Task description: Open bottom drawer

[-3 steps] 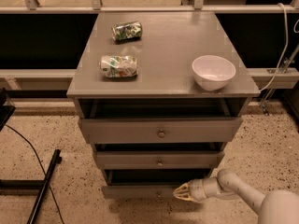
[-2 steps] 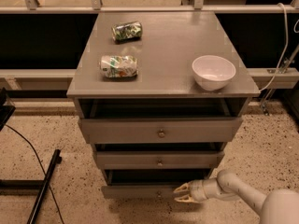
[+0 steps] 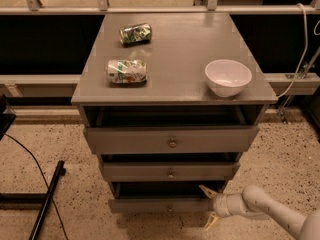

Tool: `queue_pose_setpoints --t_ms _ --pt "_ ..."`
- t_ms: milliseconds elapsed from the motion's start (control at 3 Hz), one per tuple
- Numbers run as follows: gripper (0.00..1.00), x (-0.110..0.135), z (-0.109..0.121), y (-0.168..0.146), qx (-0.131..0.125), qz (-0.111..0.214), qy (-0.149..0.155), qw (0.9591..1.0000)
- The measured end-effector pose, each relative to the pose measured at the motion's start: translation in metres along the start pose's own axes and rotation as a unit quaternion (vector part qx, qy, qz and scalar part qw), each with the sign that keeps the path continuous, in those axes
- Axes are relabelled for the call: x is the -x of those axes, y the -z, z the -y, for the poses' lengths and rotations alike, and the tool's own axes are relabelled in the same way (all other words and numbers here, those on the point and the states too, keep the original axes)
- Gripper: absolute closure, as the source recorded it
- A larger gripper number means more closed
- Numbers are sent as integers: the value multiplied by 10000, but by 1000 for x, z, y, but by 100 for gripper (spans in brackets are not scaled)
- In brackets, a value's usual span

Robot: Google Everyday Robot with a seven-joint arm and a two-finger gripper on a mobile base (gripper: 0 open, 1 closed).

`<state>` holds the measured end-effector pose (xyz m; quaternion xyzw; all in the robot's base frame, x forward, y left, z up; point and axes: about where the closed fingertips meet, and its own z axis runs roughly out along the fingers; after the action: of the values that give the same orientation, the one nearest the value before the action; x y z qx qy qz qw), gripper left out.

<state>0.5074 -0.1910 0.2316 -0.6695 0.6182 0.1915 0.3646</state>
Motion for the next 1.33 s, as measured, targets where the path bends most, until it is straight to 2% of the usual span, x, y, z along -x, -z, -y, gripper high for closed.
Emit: queue_pose_setpoints --t_ms 333,667,1000,1333 --pt "0 -17 2 12 -17 -361 -119 9993" --pt "0 -41 0 10 170 -557 -212 9981" --pt "0 -66 -1 7 236 -602 -318 9974" --pt "16 -77 3 5 232 -617 -311 9973"
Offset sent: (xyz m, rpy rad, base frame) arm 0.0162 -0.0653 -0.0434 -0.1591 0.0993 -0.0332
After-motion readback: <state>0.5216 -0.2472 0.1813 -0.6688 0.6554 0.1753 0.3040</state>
